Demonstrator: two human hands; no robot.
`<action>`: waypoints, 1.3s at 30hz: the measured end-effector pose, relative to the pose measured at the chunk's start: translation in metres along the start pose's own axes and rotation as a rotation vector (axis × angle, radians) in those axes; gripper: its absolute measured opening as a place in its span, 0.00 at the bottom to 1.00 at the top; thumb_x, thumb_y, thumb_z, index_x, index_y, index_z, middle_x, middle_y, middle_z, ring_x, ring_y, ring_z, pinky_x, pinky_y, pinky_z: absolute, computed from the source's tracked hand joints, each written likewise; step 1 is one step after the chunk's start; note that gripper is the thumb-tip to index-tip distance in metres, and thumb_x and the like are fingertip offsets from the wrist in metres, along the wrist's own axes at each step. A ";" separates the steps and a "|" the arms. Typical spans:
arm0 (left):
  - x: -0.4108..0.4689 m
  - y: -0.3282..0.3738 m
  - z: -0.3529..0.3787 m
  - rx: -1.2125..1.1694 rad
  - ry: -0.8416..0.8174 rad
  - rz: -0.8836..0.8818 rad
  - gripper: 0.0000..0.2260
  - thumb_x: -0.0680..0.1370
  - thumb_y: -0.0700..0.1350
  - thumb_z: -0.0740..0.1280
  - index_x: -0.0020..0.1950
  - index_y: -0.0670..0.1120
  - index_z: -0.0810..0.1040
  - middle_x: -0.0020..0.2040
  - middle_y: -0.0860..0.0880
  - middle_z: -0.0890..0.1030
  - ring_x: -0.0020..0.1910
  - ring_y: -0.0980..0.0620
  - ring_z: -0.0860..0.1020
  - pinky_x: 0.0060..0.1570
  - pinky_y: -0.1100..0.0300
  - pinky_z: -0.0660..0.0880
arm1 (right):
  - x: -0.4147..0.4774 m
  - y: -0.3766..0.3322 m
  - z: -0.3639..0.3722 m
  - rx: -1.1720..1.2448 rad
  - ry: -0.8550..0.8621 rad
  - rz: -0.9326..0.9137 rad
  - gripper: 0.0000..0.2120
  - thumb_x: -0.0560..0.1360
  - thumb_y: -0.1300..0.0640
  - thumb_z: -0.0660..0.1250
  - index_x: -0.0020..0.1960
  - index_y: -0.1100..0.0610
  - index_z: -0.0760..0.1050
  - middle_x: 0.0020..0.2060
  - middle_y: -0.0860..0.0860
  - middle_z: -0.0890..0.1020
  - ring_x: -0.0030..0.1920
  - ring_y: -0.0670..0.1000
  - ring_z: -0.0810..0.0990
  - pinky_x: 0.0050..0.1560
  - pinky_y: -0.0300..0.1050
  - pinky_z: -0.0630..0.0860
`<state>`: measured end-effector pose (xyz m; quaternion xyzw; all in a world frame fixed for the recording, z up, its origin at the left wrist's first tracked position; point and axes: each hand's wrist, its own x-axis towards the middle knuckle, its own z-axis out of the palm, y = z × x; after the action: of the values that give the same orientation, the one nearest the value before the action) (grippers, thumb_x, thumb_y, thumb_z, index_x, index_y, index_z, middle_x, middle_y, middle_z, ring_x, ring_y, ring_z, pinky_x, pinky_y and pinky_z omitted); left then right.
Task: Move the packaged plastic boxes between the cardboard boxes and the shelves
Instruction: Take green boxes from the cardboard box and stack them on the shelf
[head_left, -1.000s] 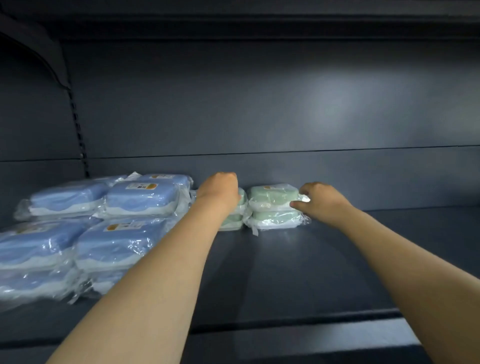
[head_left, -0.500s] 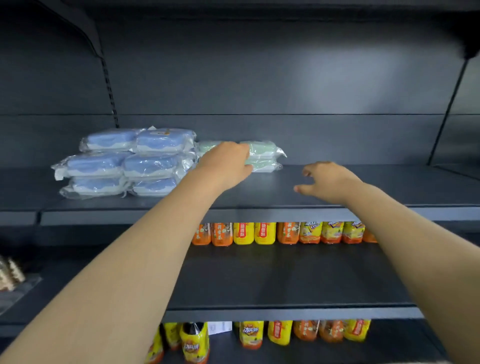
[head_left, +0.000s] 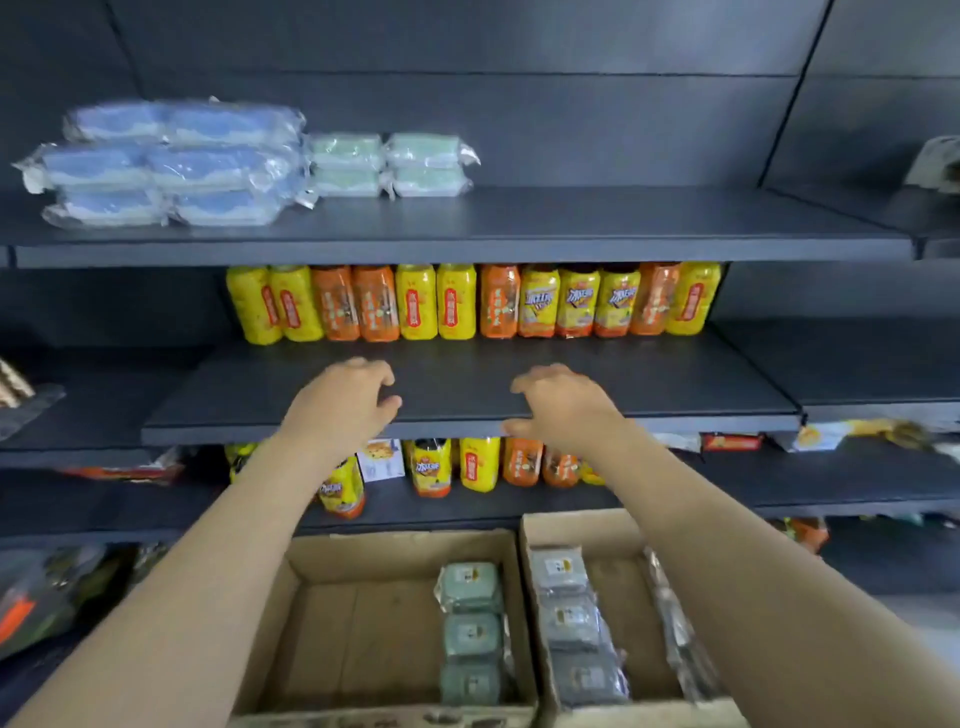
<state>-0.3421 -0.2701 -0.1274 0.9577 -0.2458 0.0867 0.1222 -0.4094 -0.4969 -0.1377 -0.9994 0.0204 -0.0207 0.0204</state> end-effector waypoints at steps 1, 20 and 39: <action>-0.010 0.002 0.014 -0.012 -0.030 -0.023 0.14 0.78 0.49 0.64 0.61 0.46 0.75 0.58 0.47 0.76 0.59 0.46 0.75 0.55 0.52 0.73 | -0.007 0.002 0.015 -0.007 -0.035 -0.003 0.27 0.76 0.41 0.63 0.67 0.57 0.69 0.63 0.55 0.73 0.65 0.57 0.68 0.61 0.52 0.70; -0.054 -0.065 0.301 -0.279 -0.623 -0.238 0.12 0.80 0.49 0.61 0.60 0.47 0.76 0.58 0.51 0.79 0.54 0.54 0.78 0.47 0.64 0.71 | -0.025 -0.021 0.305 0.267 -0.757 0.325 0.19 0.77 0.48 0.62 0.64 0.57 0.72 0.59 0.55 0.77 0.59 0.56 0.76 0.56 0.48 0.72; -0.029 -0.110 0.569 -0.669 -0.667 -0.576 0.10 0.78 0.46 0.66 0.39 0.43 0.75 0.38 0.49 0.79 0.36 0.54 0.73 0.35 0.62 0.66 | -0.005 -0.034 0.597 0.803 -0.758 1.057 0.29 0.73 0.51 0.71 0.69 0.60 0.65 0.64 0.57 0.75 0.64 0.57 0.74 0.62 0.46 0.69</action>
<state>-0.2525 -0.3212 -0.6984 0.8708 -0.0134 -0.3410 0.3539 -0.3875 -0.4394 -0.7322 -0.7112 0.4785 0.3303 0.3951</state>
